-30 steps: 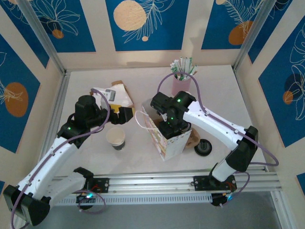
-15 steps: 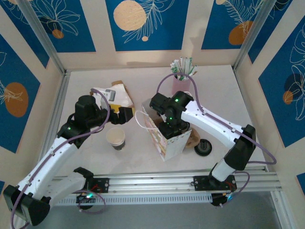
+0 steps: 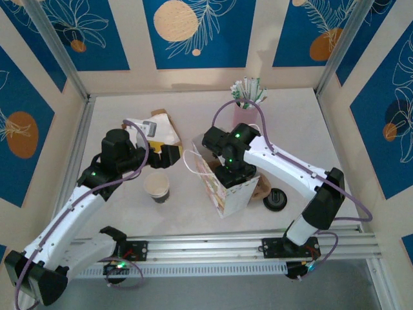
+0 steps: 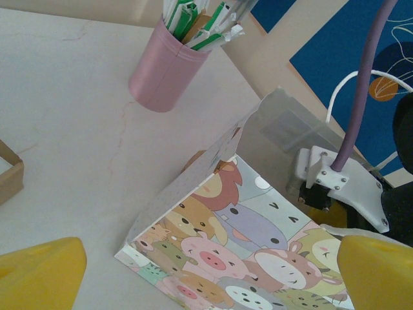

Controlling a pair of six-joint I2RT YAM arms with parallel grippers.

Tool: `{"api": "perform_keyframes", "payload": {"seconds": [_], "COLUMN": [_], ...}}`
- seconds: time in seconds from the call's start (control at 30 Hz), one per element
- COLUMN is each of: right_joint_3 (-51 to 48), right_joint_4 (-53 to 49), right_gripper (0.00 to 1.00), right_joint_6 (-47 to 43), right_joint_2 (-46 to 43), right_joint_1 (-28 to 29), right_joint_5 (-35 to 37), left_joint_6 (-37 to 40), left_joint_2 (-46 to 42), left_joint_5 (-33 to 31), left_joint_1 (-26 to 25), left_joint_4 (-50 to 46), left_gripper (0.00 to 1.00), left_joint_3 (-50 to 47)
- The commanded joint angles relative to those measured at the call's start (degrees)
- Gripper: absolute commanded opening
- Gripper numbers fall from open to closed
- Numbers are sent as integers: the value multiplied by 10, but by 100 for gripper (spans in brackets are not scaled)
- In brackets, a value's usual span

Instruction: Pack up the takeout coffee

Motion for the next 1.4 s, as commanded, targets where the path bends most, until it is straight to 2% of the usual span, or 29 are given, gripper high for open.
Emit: {"api": "perform_keyframes", "payload": {"seconds": [0.0,0.4,1.37], "right_joint_3": [13,-21,-42], "right_joint_4": [-10,36,69], "right_gripper": [57,57,57], "right_joint_6": [6,-2,-5], "right_joint_2": [2,-16,-48], "right_joint_1": [-2,-3,1], "right_joint_5": [-3,-4,6], "left_joint_6": [12,10,6], "left_joint_2": [-8,-4,-1], "left_joint_5": [2,3,5], "left_joint_1": [-6,-6,-7], "left_joint_4": [8,10,16], "left_gripper": [100,100,100], "left_joint_3": [0,0,-5]}}
